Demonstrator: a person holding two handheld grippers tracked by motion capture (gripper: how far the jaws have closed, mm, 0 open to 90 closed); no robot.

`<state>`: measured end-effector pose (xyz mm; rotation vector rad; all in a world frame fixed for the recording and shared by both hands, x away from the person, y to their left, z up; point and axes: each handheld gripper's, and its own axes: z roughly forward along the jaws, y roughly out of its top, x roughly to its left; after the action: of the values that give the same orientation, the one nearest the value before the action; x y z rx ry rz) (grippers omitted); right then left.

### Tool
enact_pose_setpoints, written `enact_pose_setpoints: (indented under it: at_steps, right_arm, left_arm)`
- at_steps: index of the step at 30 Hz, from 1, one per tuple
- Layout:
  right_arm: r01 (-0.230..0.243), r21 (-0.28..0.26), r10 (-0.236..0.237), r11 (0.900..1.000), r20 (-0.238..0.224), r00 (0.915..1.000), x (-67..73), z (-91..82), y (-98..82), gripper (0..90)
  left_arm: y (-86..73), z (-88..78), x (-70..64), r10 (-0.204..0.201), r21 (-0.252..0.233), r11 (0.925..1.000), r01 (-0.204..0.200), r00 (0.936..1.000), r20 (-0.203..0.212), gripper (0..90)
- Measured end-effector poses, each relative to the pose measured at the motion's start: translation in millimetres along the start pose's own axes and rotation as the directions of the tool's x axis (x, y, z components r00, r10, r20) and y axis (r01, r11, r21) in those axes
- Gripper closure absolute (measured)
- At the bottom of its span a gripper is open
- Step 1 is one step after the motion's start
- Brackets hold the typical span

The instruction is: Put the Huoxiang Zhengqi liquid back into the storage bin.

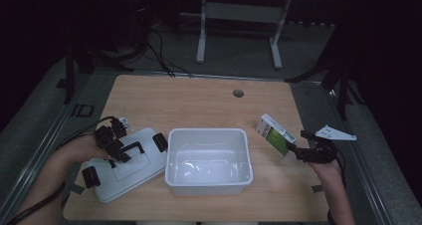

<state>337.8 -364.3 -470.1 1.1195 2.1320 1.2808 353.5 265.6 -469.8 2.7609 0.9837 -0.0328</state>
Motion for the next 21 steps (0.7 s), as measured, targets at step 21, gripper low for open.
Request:
enact_pose_setpoints:
  at_steps: [21]
  right_arm:
    - [0.056,0.205,-0.052,0.977,-0.029,0.9983,-21.1,46.7,29.0,28.4]
  left_arm:
    - [-0.7,1.8,1.4,0.0,0.003,1.0,0.0,1.0,0.001,35.0]
